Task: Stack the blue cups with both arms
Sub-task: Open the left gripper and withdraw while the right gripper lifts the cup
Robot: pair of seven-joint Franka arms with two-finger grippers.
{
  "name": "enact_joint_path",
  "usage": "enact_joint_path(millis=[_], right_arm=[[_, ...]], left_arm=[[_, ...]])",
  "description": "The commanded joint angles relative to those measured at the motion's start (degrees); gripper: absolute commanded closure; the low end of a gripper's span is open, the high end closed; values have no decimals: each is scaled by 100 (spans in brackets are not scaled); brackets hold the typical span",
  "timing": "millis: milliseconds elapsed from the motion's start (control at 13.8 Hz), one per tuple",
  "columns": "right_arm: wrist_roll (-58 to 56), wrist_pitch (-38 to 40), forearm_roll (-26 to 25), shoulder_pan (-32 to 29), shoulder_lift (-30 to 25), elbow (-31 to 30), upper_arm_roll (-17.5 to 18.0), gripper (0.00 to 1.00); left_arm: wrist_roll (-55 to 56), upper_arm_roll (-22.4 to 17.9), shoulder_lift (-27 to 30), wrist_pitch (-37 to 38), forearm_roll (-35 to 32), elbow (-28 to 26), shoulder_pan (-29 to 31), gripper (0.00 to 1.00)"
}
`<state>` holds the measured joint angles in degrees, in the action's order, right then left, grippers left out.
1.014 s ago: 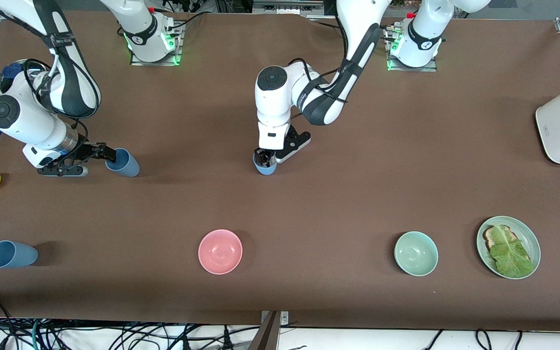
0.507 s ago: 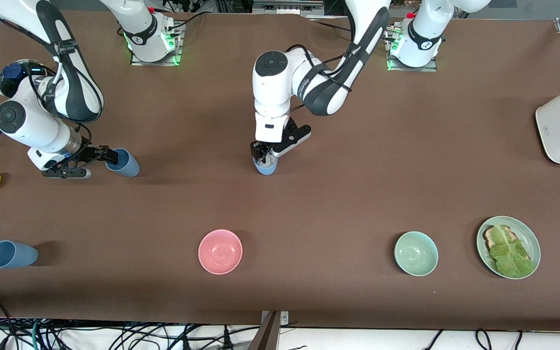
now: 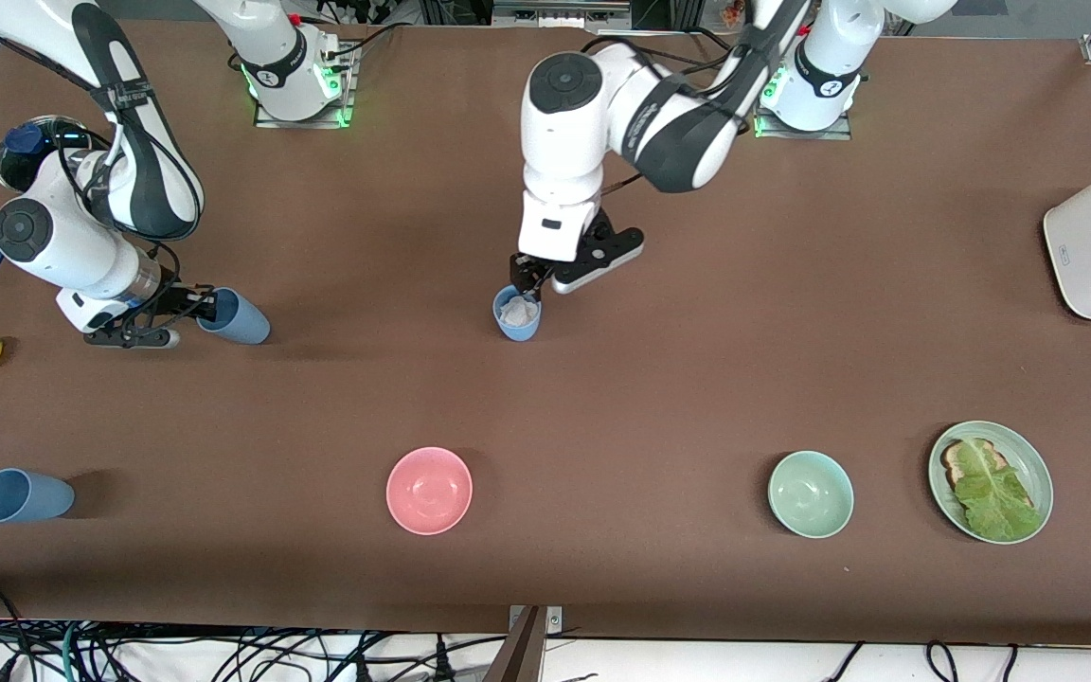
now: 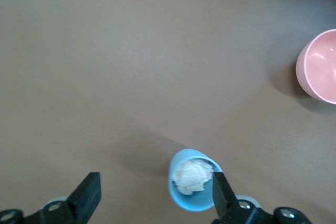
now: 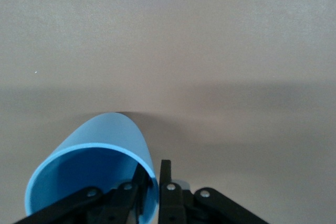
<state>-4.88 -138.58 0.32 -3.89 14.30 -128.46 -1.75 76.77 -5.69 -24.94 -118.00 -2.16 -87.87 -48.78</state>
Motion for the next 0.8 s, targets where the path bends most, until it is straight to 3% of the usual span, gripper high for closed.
enact_joint_path(millis=[0,145,362,725], right_arm=[[58,86,3,-33,-41,5,61,100],[232,382,20,-7,-146,153,226,100],[1136,1549,20,-7,-164,942,788,100],[2910,2362,11,54,-94,1884,1895,100]], left_arm=[[-845,33,366,810,128,181,289,4],[-1451,33,446,1487,137,532,518,2],[-2032,33,481,2209,225,954,799,1],[-2762,182,700,2554,269,1105,1449,1]])
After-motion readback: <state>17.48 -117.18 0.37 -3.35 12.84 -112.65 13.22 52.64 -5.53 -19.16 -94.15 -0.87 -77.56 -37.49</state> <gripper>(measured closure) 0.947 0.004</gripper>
